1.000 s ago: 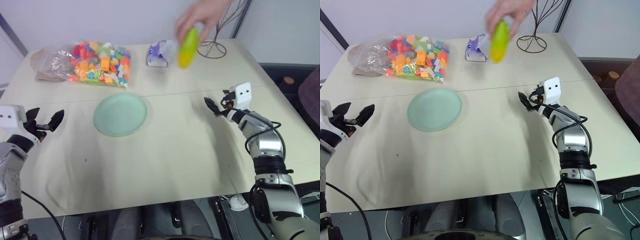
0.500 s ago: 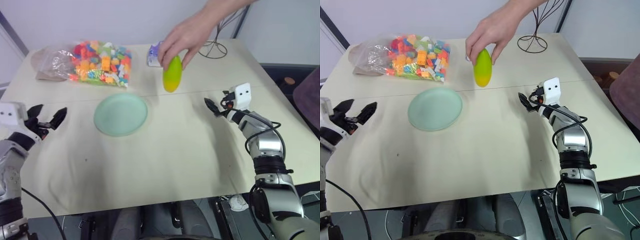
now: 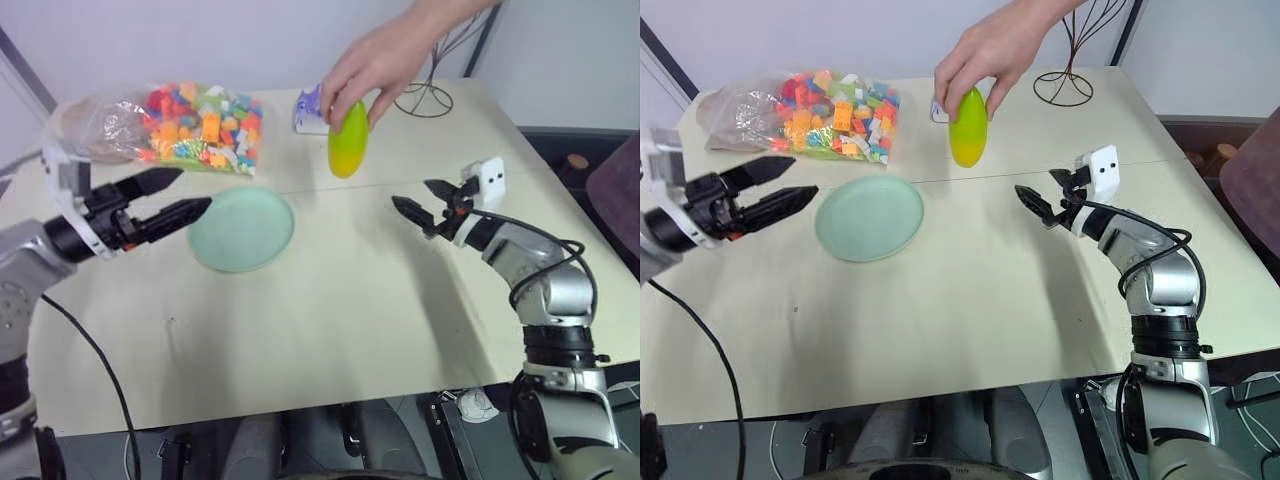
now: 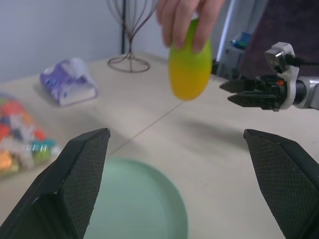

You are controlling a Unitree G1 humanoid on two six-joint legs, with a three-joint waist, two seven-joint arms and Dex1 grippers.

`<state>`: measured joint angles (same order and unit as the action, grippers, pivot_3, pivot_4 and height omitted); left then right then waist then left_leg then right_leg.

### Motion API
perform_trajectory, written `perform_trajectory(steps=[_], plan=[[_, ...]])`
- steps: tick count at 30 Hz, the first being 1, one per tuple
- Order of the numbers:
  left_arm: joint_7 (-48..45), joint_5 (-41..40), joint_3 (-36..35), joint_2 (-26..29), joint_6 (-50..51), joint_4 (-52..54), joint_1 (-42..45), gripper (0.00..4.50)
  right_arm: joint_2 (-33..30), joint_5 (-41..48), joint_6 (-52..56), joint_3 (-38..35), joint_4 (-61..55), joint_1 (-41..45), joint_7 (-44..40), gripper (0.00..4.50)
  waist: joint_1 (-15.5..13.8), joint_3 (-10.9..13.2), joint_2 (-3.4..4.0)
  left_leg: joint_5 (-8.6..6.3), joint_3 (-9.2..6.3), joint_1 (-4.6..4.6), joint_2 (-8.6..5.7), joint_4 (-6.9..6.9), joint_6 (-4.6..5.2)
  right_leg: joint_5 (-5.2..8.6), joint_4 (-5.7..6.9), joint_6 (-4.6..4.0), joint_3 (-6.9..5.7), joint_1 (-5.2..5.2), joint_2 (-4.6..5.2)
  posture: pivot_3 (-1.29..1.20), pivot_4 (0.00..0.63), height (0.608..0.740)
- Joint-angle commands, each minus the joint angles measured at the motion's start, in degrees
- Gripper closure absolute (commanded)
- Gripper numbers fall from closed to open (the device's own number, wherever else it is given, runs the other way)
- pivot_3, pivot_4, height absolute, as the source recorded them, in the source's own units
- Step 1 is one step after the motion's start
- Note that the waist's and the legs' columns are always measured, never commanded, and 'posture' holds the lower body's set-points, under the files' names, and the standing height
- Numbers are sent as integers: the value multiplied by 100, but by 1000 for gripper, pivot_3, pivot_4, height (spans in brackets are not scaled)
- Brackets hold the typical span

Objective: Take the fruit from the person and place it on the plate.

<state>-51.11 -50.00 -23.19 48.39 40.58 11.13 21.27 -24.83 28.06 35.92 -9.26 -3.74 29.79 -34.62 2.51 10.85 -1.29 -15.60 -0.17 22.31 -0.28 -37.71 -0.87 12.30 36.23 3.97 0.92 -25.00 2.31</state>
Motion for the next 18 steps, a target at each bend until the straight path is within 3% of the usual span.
perform_trajectory(steps=[1, 7, 17, 18], plan=[[-80, 171, 161, -45, -185, -199, 212, 0, 359, 155, 183, 213, -371, 249, 285, 33, 2, 0, 0, 0, 1, -1, 1, -2, 0, 0, 0, 0, 1, 0, -3, 0, 150, 740], [114, 342, 311, -350, -305, -262, 320, 0, 832, -130, -217, 515, 374, 704, 366, 33, -27, 0, 1, 0, -2, 9, 3, -22, 0, 0, 1, 0, 0, 1, -5, 0, 150, 740], [396, 360, 156, -514, -349, 16, -1, 0, 1005, -420, -852, 529, 1475, 1324, 254, 33, -21, 0, 1, 0, -2, 11, 0, -25, 1, -1, 1, 1, 0, 2, 12, 0, 150, 740], [420, 360, 138, -516, -355, 36, -38, 0, 1022, -432, -885, 509, 1528, 1349, 266, 266, -18, 0, 1, -1, -2, 11, 0, -25, 1, -1, 1, 1, 0, 2, 12, 0, 150, 740]])
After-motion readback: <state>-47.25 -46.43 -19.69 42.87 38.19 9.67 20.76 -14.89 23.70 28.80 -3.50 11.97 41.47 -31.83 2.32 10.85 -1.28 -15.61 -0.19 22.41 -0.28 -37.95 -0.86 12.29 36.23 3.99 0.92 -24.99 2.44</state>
